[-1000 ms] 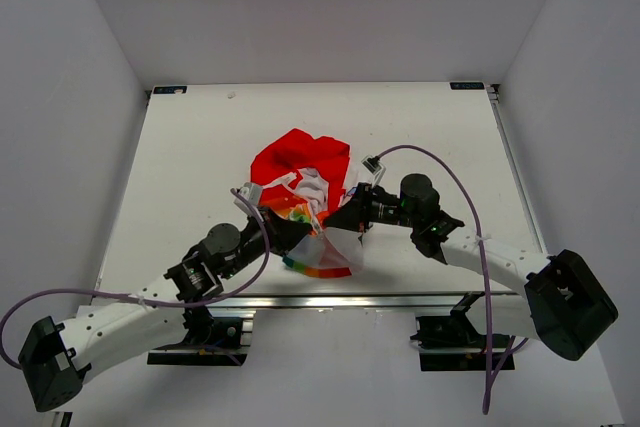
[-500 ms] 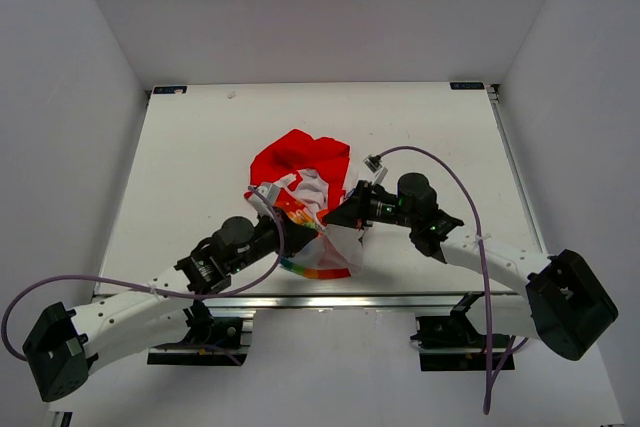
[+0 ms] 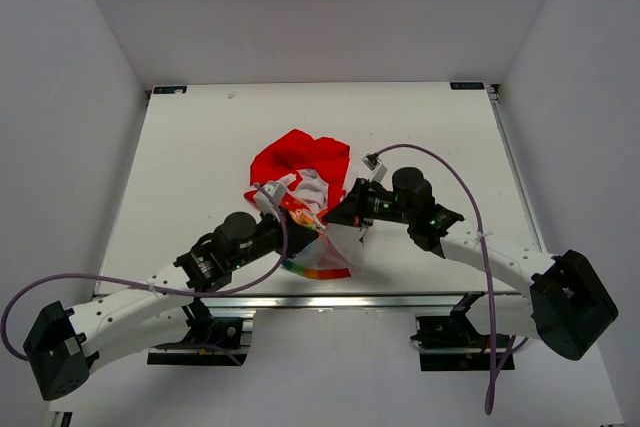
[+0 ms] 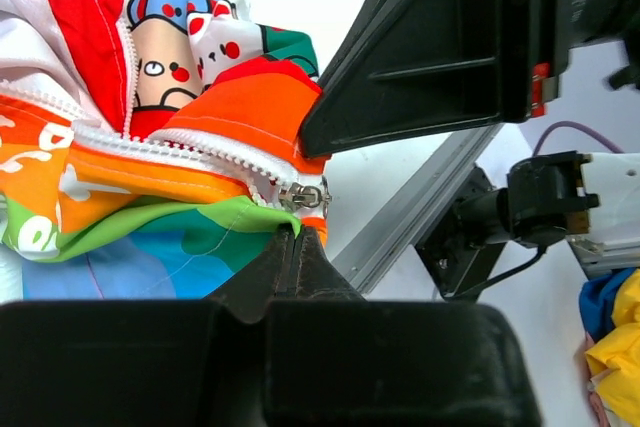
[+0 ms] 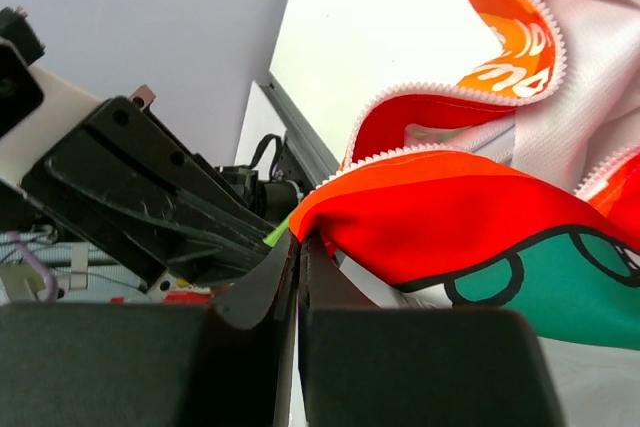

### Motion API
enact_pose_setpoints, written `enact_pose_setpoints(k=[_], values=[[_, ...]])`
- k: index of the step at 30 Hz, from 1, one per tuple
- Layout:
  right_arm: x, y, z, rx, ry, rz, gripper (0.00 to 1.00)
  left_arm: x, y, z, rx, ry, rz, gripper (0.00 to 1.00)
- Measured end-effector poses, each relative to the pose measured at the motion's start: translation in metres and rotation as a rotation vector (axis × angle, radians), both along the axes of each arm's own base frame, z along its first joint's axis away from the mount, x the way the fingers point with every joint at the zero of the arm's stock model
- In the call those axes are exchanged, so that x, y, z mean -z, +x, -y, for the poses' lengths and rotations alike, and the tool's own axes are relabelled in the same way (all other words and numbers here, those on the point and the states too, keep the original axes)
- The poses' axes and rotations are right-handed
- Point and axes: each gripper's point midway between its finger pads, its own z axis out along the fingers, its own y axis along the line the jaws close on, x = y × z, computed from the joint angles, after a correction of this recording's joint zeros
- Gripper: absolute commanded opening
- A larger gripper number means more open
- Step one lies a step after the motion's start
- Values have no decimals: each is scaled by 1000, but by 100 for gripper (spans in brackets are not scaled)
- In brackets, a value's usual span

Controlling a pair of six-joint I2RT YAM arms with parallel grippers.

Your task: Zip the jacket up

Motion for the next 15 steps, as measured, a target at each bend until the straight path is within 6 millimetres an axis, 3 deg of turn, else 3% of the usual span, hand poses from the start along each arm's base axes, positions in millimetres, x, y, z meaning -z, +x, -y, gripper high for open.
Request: enact_pose_setpoints(k=[6, 15], values=[[1, 16, 3, 115, -81, -56, 0, 2, 9, 10, 0, 44, -2, 0], [27, 26, 16, 313, -178, -194, 0, 10, 2, 26, -10, 123, 28, 0]])
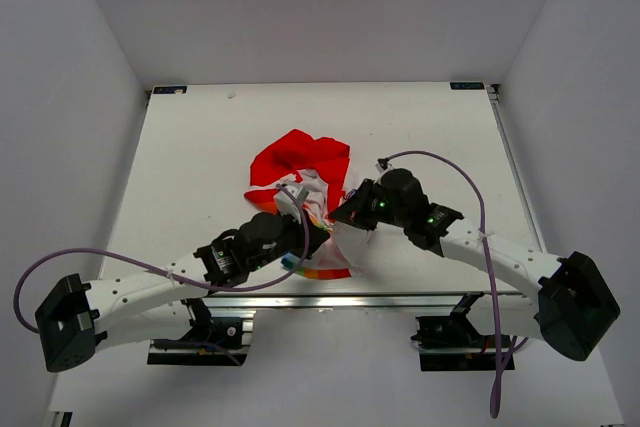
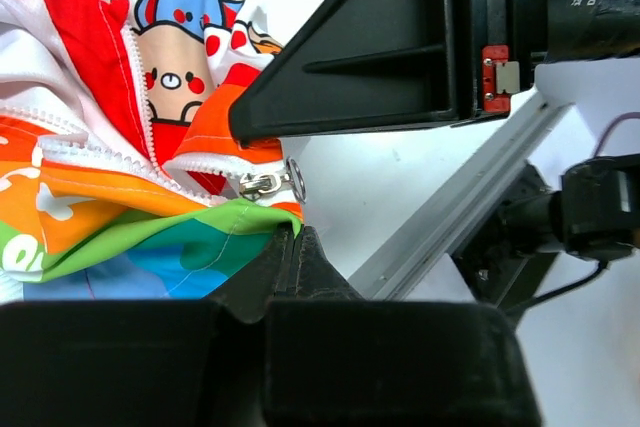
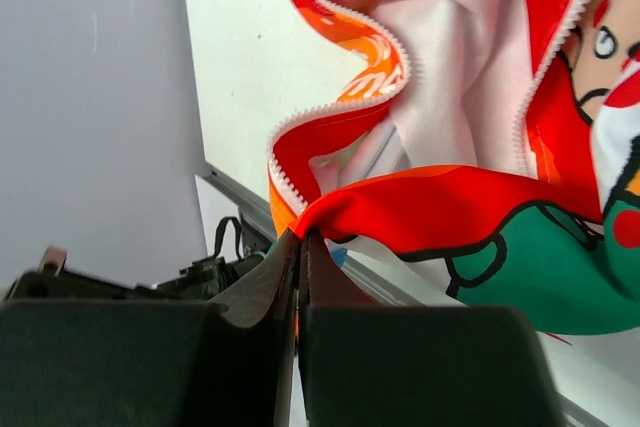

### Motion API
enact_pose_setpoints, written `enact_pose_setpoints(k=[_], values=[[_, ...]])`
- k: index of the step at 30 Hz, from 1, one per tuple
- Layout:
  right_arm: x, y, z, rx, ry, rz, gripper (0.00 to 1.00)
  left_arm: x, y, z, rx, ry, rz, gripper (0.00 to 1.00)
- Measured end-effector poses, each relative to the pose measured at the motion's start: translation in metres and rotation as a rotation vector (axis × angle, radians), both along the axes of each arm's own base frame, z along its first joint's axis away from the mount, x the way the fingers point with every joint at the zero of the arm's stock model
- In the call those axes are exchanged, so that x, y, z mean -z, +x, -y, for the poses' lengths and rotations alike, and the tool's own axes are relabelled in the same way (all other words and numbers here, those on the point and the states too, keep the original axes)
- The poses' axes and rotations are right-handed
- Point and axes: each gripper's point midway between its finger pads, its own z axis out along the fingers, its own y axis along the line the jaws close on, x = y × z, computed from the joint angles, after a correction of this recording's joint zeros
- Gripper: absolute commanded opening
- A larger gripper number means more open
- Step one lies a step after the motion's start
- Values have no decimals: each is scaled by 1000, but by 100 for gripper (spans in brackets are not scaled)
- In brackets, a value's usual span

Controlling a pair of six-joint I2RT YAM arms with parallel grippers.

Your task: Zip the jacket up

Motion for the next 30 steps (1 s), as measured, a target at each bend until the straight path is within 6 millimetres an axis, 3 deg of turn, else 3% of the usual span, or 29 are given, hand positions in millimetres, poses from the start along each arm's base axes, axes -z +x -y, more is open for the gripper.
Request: enact_pose_setpoints(k=[7, 15, 21, 23, 25, 30], values=[[12, 3, 9, 87, -48, -47, 0, 7, -5, 7, -42, 51, 5, 0], [9, 0, 17, 123, -71, -55, 0, 6, -17, 16, -73, 52, -1, 0], [1, -7, 15, 50, -72, 6, 0, -3, -20, 8, -110, 24, 0, 0], [-9, -12, 11, -12, -48, 56, 0, -12, -22, 0, -130, -3, 4, 11], [-21, -17, 7, -66, -5, 120, 0, -23, -25, -7, -148, -40, 3, 28], [-32, 6, 24, -5, 59, 288, 0, -29, -51, -16, -101, -72, -60, 56]])
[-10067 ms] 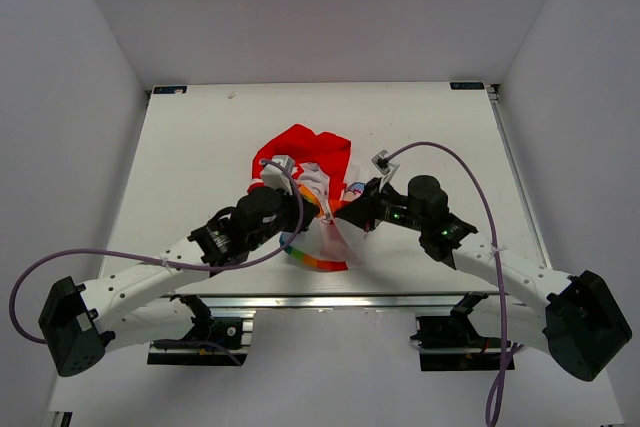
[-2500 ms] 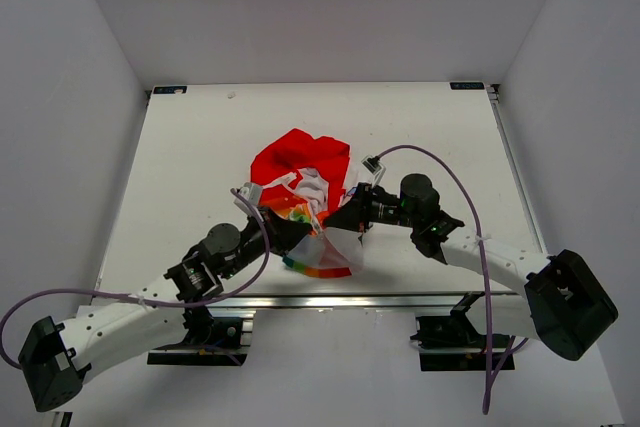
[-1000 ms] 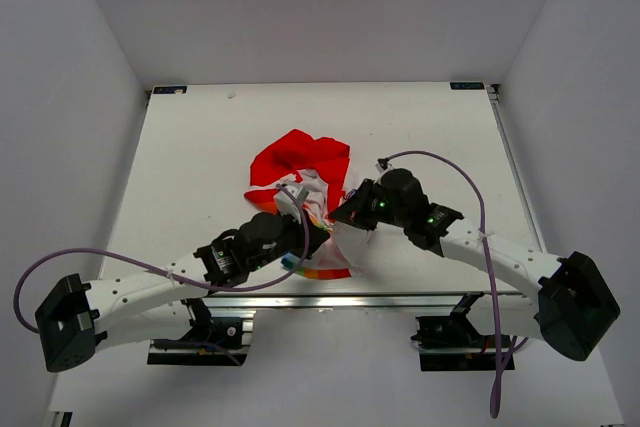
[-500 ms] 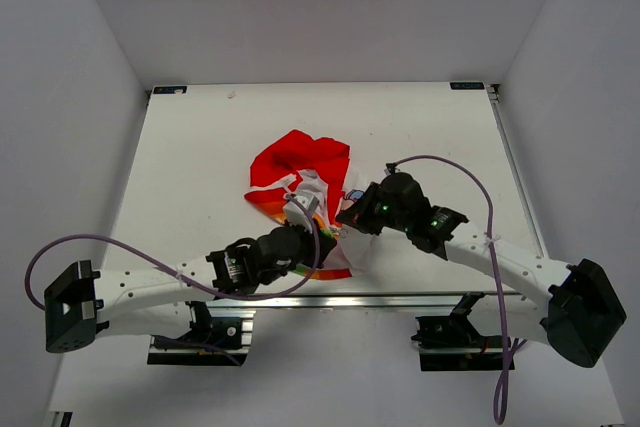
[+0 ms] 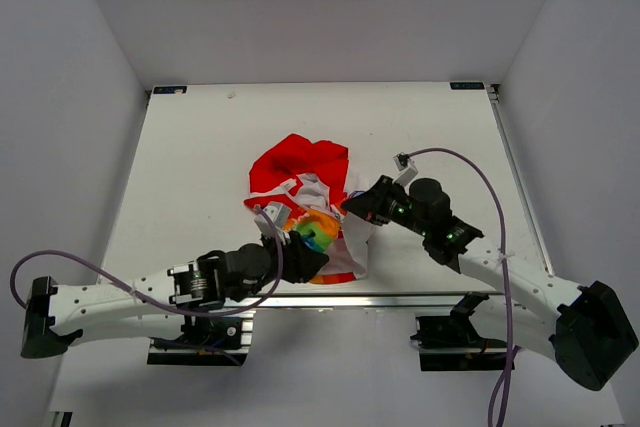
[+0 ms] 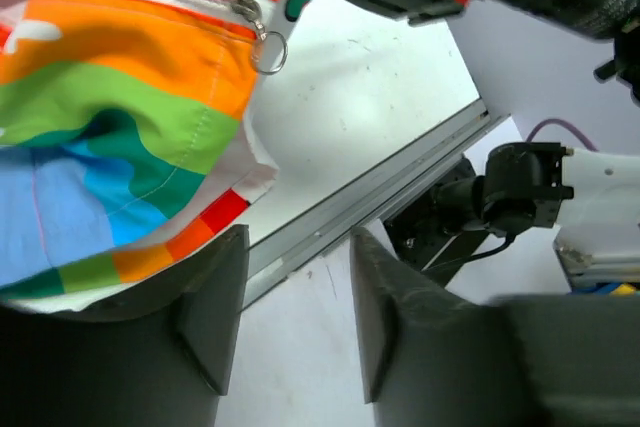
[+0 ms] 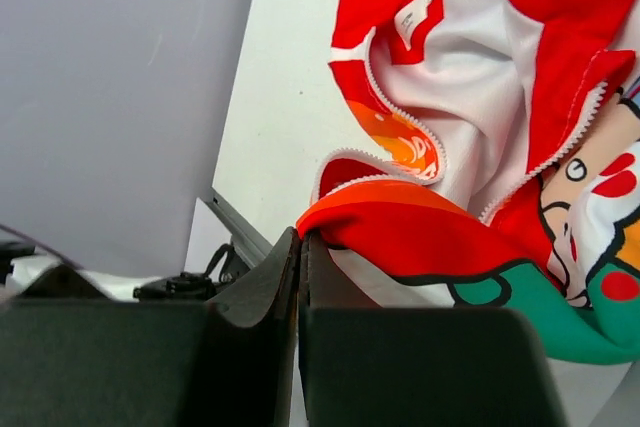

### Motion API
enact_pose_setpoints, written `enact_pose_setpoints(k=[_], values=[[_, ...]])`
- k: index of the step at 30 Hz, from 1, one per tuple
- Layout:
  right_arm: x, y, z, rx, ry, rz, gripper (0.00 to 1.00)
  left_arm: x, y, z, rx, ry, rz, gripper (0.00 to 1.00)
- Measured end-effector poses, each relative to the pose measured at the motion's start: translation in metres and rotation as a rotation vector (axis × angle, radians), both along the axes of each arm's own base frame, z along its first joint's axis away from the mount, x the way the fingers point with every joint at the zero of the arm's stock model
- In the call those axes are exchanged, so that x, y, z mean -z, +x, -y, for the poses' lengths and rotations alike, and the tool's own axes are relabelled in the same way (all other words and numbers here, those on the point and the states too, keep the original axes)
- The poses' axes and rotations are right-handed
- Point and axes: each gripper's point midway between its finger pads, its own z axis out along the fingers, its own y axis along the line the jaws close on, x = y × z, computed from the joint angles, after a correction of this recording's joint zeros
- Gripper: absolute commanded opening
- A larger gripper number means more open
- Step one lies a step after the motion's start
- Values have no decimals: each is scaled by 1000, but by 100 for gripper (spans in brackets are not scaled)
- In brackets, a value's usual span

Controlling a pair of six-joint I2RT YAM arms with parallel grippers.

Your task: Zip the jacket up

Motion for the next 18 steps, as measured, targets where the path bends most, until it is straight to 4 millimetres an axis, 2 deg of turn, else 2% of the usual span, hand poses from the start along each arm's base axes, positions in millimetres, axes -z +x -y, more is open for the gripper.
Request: enact_pose_setpoints(k=[1, 2, 4, 6, 7, 8, 12, 18], values=[[2, -1, 0, -7, 9, 15, 0, 0, -1, -2, -8, -6, -16, 67], [3, -3, -1, -21, 20, 24, 0, 1, -1, -5, -15, -8, -29, 68], [4, -7, -3, -44, 39, 37, 0, 2, -3, -10, -31, -17, -58, 77], [2, -9, -7, -70, 63, 48, 0, 6, -4, -15, -52, -35, -93, 79], [0, -10, -8, -80, 76, 57, 0, 9, -5, -18, -64, -45, -112, 84], [-2, -11, -10, -91, 90, 64, 0, 12, -5, -21, -74, -57, -129, 98], [-7, -16, -13, -117, 153, 80, 0, 34, -2, -32, -132, -105, -202, 98], [6, -31, -13, -139, 199, 37, 0, 63, 18, -45, -211, -186, -265, 98]])
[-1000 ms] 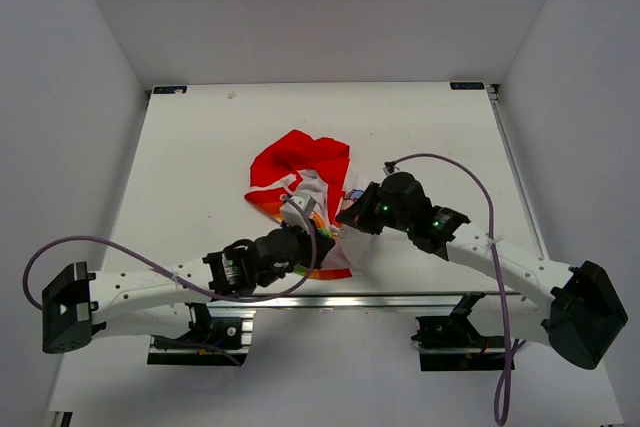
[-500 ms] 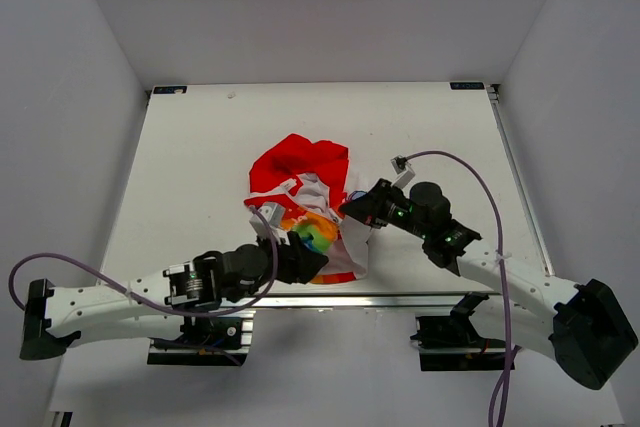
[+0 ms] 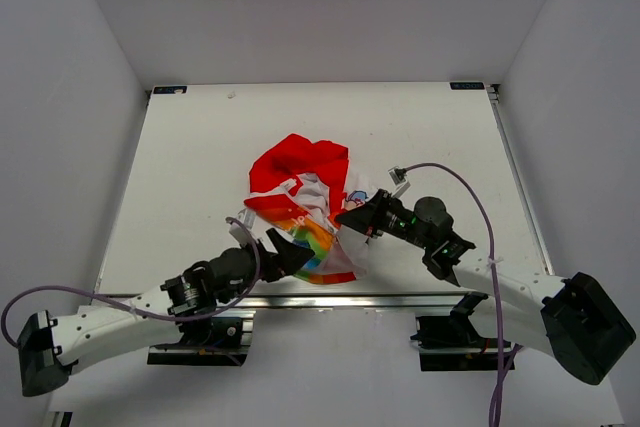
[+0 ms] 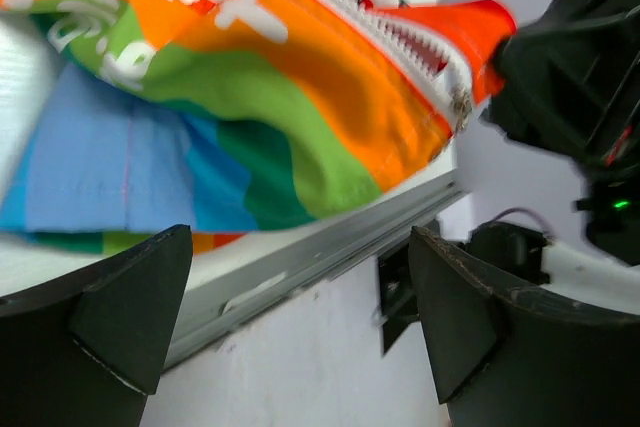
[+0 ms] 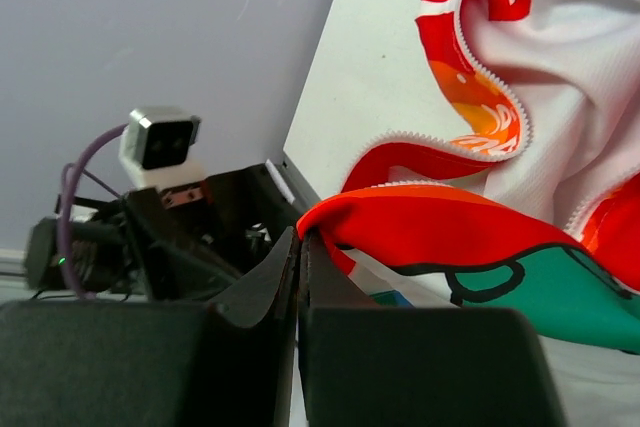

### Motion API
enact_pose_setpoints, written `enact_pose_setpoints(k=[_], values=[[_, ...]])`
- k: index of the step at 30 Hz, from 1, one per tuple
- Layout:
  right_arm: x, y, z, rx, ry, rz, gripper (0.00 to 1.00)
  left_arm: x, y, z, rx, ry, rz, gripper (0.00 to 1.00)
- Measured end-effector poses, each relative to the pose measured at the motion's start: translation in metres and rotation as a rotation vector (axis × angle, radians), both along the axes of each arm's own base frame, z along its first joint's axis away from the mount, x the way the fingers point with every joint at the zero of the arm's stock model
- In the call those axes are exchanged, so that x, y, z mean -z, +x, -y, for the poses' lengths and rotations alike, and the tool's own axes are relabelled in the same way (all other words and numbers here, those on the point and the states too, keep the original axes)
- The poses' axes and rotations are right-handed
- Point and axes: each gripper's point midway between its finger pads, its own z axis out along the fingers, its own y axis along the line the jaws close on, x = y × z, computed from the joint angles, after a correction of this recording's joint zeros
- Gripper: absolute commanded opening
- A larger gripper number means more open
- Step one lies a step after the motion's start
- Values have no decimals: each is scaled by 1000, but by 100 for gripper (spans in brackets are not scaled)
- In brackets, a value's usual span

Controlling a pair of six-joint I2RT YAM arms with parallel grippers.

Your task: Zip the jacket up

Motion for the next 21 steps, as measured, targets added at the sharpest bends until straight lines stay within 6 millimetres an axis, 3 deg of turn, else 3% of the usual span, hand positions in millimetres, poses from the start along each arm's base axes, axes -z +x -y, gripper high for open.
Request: enact_pose_setpoints(k=[9, 15, 21], values=[[-1, -5, -3, -11, 18, -11, 0, 16, 31, 19, 63, -188, -54, 98], [4, -3, -1, 11, 3, -21, 0, 10, 28, 43, 220, -275, -64, 98], [15, 0, 2, 36, -36, -41, 0, -10, 23, 53, 318, -369, -18, 93]])
